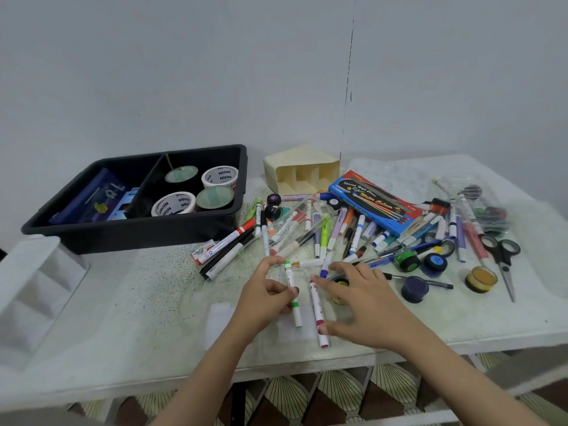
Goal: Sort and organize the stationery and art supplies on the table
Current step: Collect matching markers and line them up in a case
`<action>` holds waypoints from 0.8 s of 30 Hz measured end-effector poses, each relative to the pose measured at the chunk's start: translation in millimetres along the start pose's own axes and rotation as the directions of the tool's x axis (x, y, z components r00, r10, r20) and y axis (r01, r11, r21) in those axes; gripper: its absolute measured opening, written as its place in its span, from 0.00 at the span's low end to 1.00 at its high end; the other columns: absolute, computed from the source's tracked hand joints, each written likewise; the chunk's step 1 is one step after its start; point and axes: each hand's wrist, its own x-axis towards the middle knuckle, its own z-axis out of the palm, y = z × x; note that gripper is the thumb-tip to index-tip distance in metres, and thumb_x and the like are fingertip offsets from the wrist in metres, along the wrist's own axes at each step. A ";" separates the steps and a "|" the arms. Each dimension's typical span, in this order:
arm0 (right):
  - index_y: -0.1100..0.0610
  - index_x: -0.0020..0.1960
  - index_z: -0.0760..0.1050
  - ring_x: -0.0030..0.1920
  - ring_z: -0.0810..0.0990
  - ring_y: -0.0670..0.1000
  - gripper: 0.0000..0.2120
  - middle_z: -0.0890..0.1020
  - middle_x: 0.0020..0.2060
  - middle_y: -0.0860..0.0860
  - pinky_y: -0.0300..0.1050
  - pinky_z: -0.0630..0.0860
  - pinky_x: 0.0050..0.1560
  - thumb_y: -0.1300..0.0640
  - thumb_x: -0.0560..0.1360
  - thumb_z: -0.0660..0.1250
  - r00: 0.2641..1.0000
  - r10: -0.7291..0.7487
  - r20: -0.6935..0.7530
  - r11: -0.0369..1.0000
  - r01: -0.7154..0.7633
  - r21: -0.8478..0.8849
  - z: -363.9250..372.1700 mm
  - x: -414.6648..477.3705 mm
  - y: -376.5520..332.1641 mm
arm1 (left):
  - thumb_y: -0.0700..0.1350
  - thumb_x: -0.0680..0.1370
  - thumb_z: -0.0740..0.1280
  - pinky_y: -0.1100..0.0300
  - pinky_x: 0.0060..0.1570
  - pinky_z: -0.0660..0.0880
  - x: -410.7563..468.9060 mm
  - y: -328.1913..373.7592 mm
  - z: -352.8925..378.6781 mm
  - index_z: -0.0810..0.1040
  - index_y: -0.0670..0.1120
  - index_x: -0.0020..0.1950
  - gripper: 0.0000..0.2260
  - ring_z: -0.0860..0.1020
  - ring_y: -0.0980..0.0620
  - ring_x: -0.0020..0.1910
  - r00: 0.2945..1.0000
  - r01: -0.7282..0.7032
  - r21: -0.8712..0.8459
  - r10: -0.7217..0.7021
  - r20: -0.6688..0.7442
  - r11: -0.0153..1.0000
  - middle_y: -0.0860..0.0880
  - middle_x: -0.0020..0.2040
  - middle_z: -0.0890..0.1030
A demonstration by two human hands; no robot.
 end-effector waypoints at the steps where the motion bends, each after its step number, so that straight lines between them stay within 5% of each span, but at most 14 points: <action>1: 0.37 0.74 0.53 0.68 0.56 0.51 0.43 0.56 0.73 0.46 0.49 0.55 0.66 0.25 0.60 0.45 1.000 -0.008 -0.001 1.000 0.008 -0.006 0.2 0.1 -0.4 | 0.36 0.74 0.70 0.64 0.34 0.76 0.2 -0.3 0.0 0.71 0.57 0.57 0.20 0.80 0.54 0.33 1.000 0.000 0.000 0.000 0.000 1.000 0.43 0.35 0.81; 15: 0.36 0.72 0.57 0.70 0.54 0.54 0.48 0.51 0.75 0.47 0.54 0.54 0.65 0.24 0.54 0.40 0.997 0.008 0.075 0.997 -0.002 -0.082 -5.0 4.7 -4.2 | 0.35 0.70 0.74 0.57 0.34 0.80 -6.5 10.3 2.2 0.73 0.54 0.55 0.20 0.81 0.51 0.32 1.000 0.014 0.047 -0.014 0.017 0.999 0.42 0.42 0.78; 22: 0.36 0.73 0.56 0.71 0.53 0.53 0.47 0.50 0.76 0.47 0.54 0.52 0.65 0.23 0.55 0.43 0.995 -0.013 0.095 0.998 0.019 -0.066 -6.7 4.5 -1.2 | 0.44 0.70 0.76 0.63 0.27 0.74 -11.5 8.5 10.7 0.75 0.50 0.60 0.21 0.76 0.57 0.25 0.999 0.019 0.282 -0.033 0.042 0.959 0.49 0.38 0.80; 24: 0.36 0.73 0.55 0.71 0.52 0.53 0.44 0.49 0.76 0.47 0.54 0.51 0.66 0.22 0.59 0.49 0.994 -0.016 0.105 0.998 0.023 -0.063 -6.8 4.4 -0.7 | 0.49 0.71 0.74 0.66 0.33 0.71 -11.3 7.3 6.1 0.74 0.53 0.63 0.22 0.74 0.61 0.28 0.997 -0.068 0.420 0.052 0.049 0.905 0.54 0.39 0.80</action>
